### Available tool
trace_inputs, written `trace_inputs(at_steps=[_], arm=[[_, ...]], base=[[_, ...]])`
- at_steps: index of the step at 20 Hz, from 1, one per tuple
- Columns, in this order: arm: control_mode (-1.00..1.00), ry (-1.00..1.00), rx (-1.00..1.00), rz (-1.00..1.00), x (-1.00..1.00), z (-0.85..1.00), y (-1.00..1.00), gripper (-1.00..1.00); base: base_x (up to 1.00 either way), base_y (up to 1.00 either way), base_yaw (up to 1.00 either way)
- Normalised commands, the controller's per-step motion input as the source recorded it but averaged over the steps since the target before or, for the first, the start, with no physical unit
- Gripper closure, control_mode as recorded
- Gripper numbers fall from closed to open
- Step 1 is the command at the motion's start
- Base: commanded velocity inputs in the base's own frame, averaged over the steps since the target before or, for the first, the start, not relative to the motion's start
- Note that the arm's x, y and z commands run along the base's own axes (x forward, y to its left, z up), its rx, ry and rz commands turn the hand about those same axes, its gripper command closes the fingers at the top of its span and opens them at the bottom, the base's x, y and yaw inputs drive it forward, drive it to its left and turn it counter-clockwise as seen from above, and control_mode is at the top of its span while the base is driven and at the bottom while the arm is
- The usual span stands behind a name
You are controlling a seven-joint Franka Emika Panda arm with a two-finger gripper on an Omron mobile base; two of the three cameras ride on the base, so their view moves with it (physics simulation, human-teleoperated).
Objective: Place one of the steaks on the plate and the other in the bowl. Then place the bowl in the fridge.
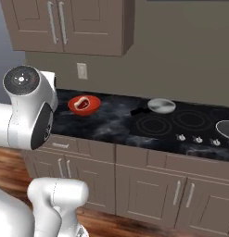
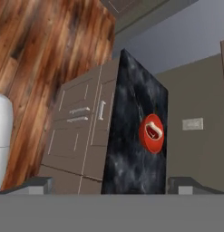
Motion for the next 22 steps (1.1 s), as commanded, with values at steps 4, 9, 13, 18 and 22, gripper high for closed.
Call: trace_inputs(at_steps=[4, 9, 13, 18, 22], arm=[[1.00, 0.00, 0.00, 0.00, 0.00, 0.00, 0.00, -1.00], [1.00, 0.00, 0.00, 0.00, 0.00, 0.00, 0.00, -1.00], [1.00, 0.00, 0.00, 0.00, 0.00, 0.00, 0.00, -1.00], [1.00, 0.00, 0.00, 0.00, 0.00, 0.00, 0.00, -1.00], [1.00, 0.00, 0.00, 0.00, 0.00, 0.00, 0.00, -1.00]], base=[[0.21, 0.66, 0.02], [0.14, 0.13, 0.00], [0.47, 0.03, -0.01], [0.99, 0.36, 0.00], [0.77, 0.31, 0.00]])
